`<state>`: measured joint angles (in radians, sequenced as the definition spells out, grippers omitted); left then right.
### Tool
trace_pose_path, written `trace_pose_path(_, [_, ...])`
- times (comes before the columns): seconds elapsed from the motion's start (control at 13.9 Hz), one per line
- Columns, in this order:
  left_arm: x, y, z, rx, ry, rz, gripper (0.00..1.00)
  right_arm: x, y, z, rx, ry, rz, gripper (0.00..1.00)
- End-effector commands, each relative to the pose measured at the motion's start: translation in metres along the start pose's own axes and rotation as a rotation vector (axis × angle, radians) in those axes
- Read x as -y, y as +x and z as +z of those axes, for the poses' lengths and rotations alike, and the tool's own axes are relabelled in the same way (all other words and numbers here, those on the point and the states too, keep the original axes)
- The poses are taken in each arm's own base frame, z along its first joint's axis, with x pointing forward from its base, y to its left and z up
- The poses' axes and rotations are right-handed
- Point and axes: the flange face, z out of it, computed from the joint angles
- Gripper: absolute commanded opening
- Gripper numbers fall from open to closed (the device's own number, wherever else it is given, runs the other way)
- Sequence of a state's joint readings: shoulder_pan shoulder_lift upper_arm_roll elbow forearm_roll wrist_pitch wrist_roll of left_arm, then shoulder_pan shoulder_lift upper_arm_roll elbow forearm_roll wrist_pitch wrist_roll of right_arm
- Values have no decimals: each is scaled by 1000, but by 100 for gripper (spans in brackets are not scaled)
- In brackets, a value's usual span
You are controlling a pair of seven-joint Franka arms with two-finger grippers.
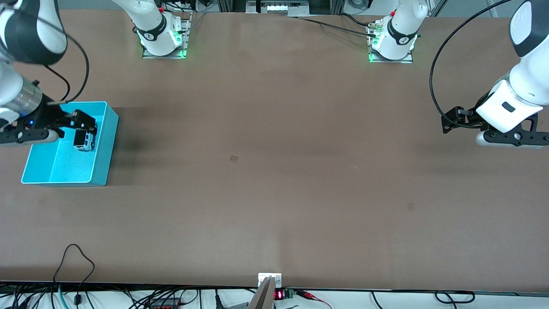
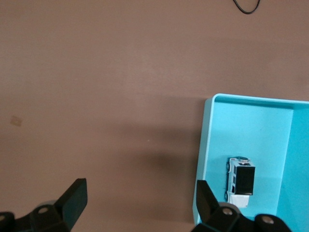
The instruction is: Wind and store white jeep toy
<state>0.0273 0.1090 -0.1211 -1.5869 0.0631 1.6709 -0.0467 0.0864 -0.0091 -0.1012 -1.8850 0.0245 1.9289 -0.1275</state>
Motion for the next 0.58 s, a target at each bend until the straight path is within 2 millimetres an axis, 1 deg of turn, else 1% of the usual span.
trace_pose_path(0.0, [0, 3, -5, 2, 12, 25, 100, 7, -14, -30, -25, 2, 6, 100])
trace_pose_path(0.22, [0, 3, -5, 0, 12, 25, 100, 12, -27, -52, -32, 7, 9, 100])
trace_pose_path(0.43, [0, 3, -5, 0, 12, 25, 100, 32, -41, -74, -30, 7, 116, 100])
trace_pose_path(0.5, [0, 3, -5, 0, 12, 25, 100, 40, -45, -81, -36, 6, 119, 100])
